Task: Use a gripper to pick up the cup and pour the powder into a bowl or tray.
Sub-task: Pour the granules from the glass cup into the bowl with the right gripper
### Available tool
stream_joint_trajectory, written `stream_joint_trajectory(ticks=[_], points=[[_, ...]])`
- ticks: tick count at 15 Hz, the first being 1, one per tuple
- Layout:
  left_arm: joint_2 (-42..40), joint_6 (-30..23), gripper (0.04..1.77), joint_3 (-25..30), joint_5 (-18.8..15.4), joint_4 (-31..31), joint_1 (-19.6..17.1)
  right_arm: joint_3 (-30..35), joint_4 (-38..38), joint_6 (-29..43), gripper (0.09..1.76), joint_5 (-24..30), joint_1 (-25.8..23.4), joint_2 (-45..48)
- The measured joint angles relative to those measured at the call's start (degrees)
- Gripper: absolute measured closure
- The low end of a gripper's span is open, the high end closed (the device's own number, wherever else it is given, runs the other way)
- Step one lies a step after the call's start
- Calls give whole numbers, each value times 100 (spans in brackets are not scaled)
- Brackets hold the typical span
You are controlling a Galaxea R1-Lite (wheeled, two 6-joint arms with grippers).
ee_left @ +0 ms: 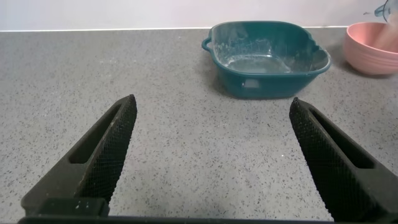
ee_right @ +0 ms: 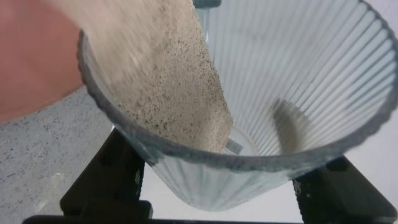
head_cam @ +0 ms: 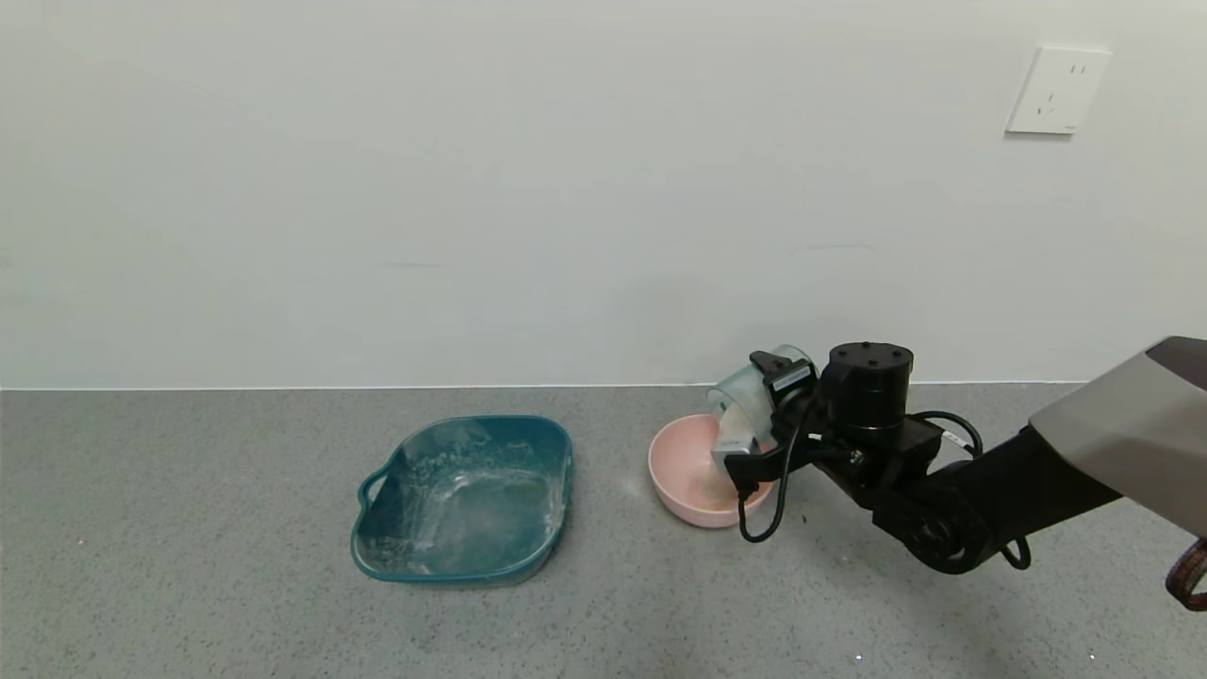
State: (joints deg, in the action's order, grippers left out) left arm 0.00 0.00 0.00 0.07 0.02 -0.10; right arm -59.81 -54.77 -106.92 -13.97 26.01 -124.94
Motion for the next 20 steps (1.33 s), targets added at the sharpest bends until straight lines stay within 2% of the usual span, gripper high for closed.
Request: stream_joint_trajectory(ticks=[20], points=[[0,0,5,0,0,0,2,83,-21,-256,51,-50,96,7]])
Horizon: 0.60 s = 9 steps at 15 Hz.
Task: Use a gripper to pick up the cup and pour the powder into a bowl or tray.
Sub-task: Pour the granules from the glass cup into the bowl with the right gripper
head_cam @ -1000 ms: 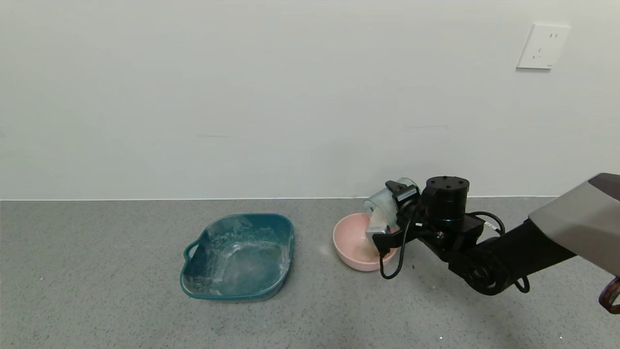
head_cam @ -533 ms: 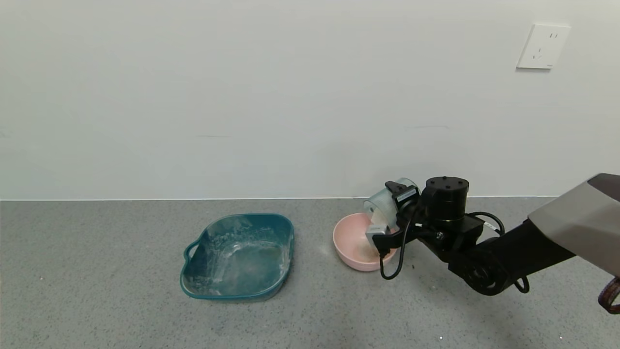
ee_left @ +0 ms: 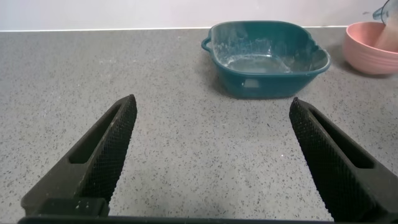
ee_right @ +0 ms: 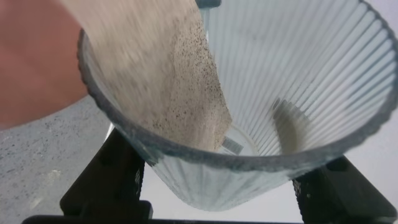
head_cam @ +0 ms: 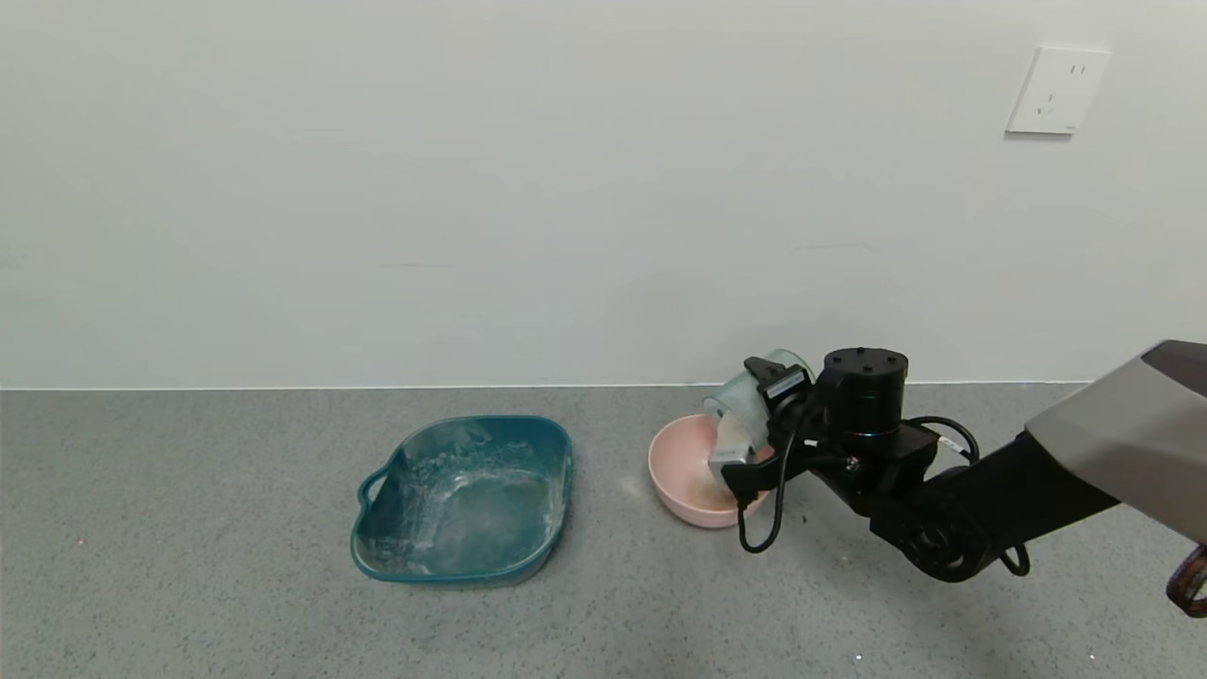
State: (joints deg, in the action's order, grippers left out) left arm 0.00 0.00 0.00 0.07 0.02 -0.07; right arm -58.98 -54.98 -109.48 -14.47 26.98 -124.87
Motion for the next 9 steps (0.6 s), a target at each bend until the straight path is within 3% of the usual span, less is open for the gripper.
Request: stream_joint_trajectory(ticks=[9], points=[[0,0,5,0,0,0,0,27,2,-29,51,-5,0,15]])
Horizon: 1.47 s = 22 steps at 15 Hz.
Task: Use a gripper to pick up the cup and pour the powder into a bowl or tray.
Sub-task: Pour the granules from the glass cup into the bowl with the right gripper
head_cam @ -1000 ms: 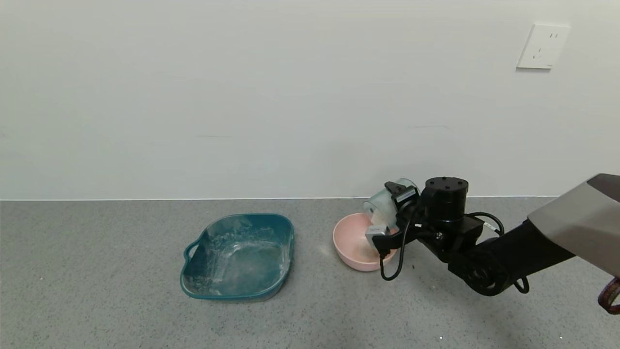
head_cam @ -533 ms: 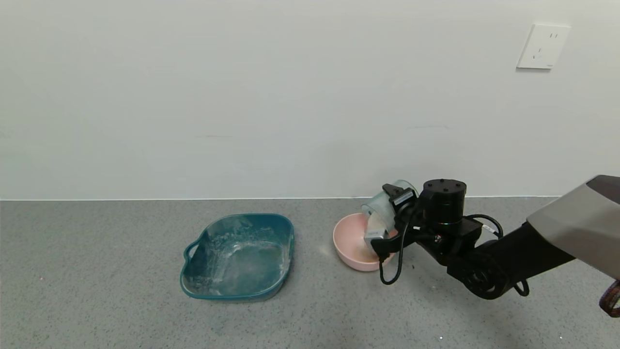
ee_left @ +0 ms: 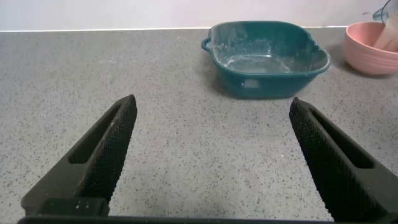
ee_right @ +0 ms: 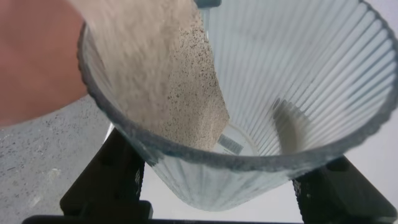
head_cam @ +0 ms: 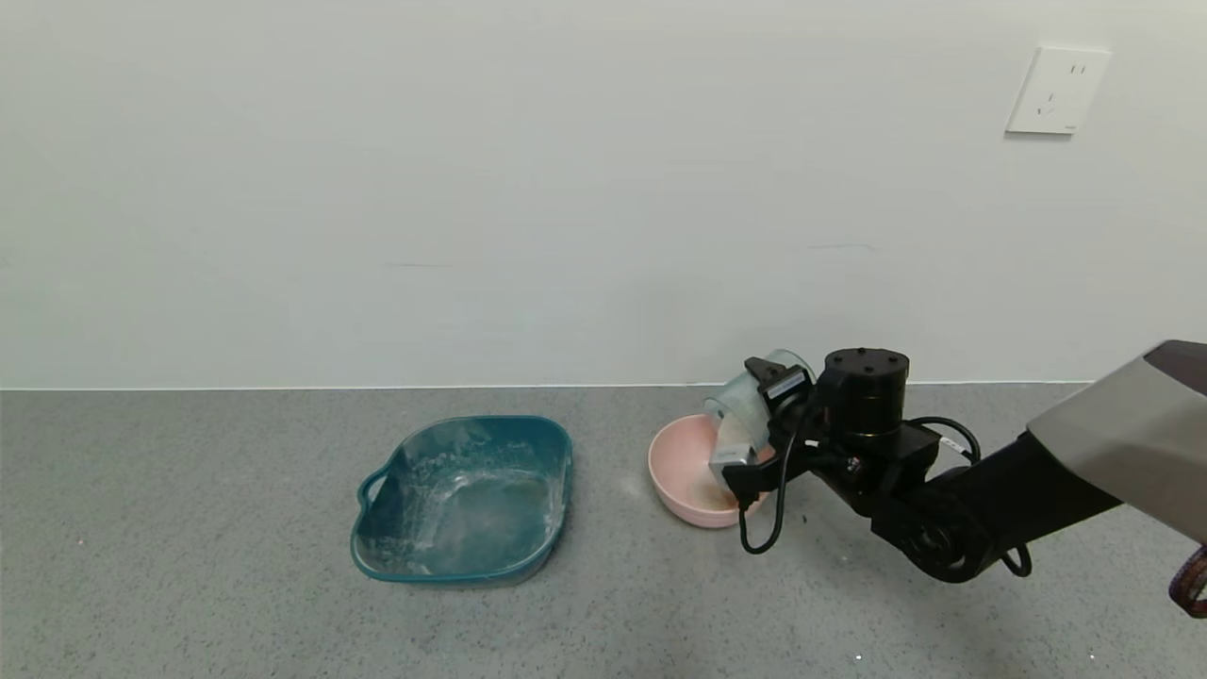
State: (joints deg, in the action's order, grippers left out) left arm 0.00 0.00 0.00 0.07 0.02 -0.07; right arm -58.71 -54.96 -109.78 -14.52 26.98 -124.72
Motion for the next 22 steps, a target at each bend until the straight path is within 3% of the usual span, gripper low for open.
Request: stream_joint_trajectory(ticks=[18,22], points=[[0,0,5,0,0,0,2,41,-35,32,51,33,-39,91],[0,0,5,0,0,-2,-2,100,-35,707,51,38,-50,127]])
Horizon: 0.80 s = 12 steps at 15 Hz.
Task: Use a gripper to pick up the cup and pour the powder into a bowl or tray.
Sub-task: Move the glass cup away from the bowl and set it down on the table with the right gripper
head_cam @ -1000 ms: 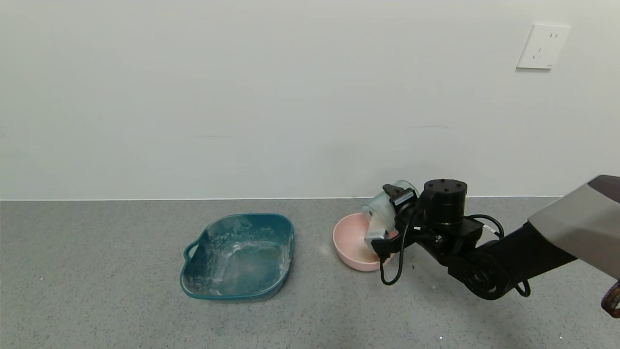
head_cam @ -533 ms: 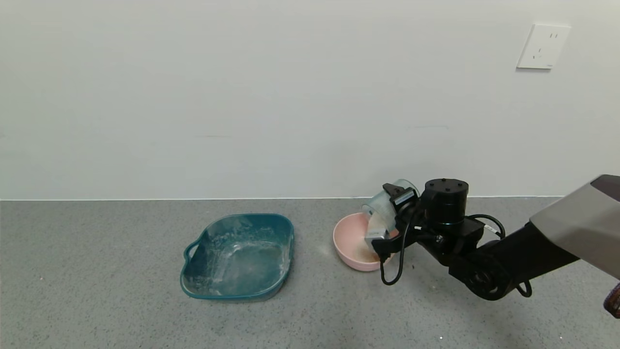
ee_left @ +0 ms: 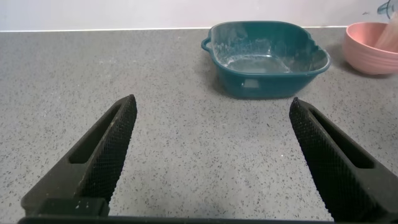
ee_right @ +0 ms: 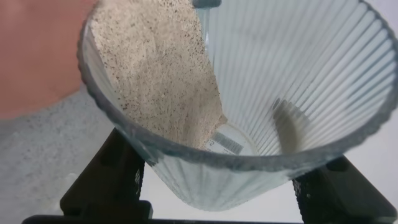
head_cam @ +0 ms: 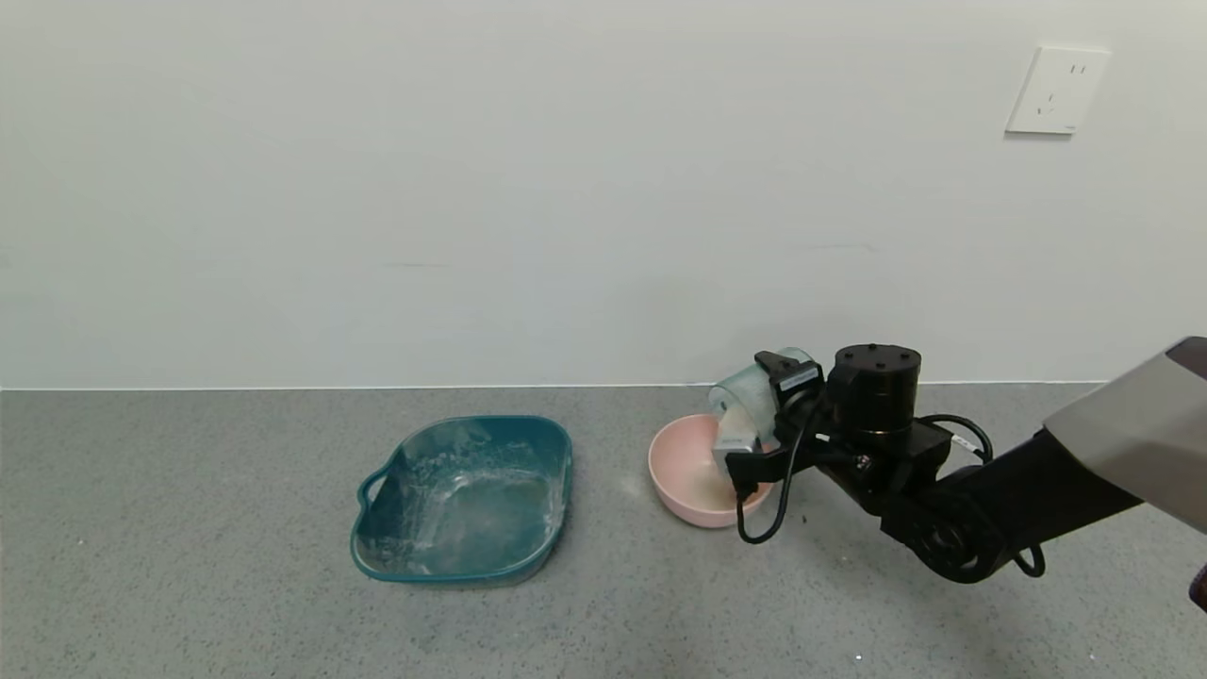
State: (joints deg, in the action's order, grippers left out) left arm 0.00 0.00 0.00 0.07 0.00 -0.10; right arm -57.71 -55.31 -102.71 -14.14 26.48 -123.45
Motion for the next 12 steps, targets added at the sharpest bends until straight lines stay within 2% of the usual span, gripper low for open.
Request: stream_joint_trajectory(ticks=[7,12], points=[[0,0,5,0,0,0,2,400,-211,2115,51,0,59,112],[0,0,5,0,0,0,2,755,-408,4187,51,-11,-40,269]])
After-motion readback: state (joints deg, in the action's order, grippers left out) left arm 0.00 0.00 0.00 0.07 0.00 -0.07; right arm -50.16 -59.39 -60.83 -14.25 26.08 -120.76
